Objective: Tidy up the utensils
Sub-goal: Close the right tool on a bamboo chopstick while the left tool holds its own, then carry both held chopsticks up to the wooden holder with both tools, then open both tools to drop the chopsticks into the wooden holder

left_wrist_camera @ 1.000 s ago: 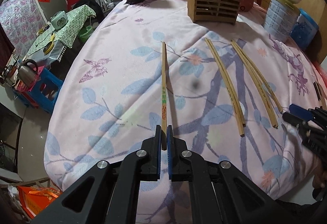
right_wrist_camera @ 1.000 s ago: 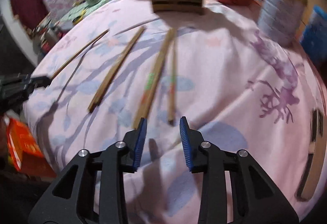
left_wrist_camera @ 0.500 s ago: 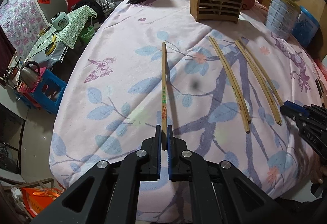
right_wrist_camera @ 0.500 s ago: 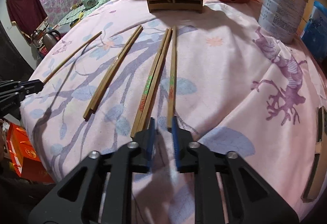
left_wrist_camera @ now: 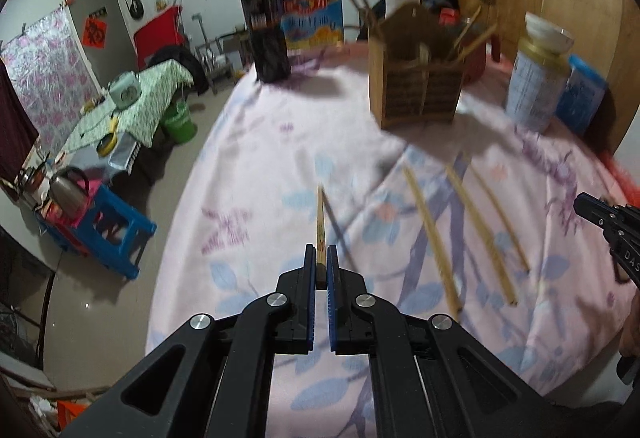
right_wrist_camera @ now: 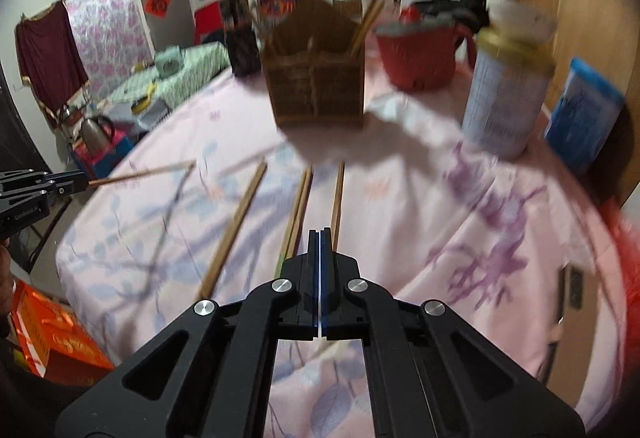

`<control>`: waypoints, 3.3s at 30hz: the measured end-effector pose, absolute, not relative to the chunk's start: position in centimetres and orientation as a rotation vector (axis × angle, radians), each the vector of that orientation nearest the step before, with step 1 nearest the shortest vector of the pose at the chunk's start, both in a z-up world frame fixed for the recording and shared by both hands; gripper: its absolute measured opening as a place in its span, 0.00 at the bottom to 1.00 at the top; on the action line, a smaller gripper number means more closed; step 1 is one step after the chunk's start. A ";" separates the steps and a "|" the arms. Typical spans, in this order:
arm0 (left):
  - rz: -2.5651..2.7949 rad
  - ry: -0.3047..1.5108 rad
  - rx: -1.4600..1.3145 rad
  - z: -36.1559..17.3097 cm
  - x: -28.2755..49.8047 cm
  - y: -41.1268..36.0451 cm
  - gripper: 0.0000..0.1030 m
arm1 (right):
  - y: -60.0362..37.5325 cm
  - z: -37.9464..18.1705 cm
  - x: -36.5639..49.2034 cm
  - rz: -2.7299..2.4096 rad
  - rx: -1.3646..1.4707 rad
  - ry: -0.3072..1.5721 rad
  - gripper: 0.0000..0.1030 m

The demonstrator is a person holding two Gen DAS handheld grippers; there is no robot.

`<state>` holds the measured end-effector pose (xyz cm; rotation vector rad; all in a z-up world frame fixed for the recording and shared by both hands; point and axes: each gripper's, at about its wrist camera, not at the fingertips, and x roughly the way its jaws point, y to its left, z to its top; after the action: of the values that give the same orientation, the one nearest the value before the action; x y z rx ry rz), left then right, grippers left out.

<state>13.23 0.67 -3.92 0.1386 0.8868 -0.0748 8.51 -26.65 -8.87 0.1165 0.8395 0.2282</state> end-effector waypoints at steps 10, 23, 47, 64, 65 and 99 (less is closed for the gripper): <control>-0.098 0.901 0.135 -3.4 13.5 0.0 0.05 | -25.9 -16.3 8.7 0.261 0.159 1.038 0.19; -0.095 0.926 0.143 -3.7 13.7 0.6 0.05 | -24.9 -18.1 7.7 0.223 0.109 1.040 0.06; -0.334 0.772 0.138 4.6 18.3 2.4 0.05 | -25.0 0.4 8.1 0.061 0.181 0.659 0.06; -0.424 0.634 0.077 13.7 26.4 -3.9 0.05 | -28.5 7.5 17.5 0.164 0.236 0.484 0.06; -0.415 0.615 0.079 14.3 27.1 -4.5 0.05 | -28.7 7.8 18.3 0.175 0.237 0.475 0.06; -0.041 0.723 -0.021 8.0 34.6 -4.1 0.83 | -31.0 2.1 28.6 0.223 0.339 0.547 0.24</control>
<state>34.56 -4.12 7.99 -0.0210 0.7234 -0.0412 28.61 -31.04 2.09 0.3386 0.5475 0.2230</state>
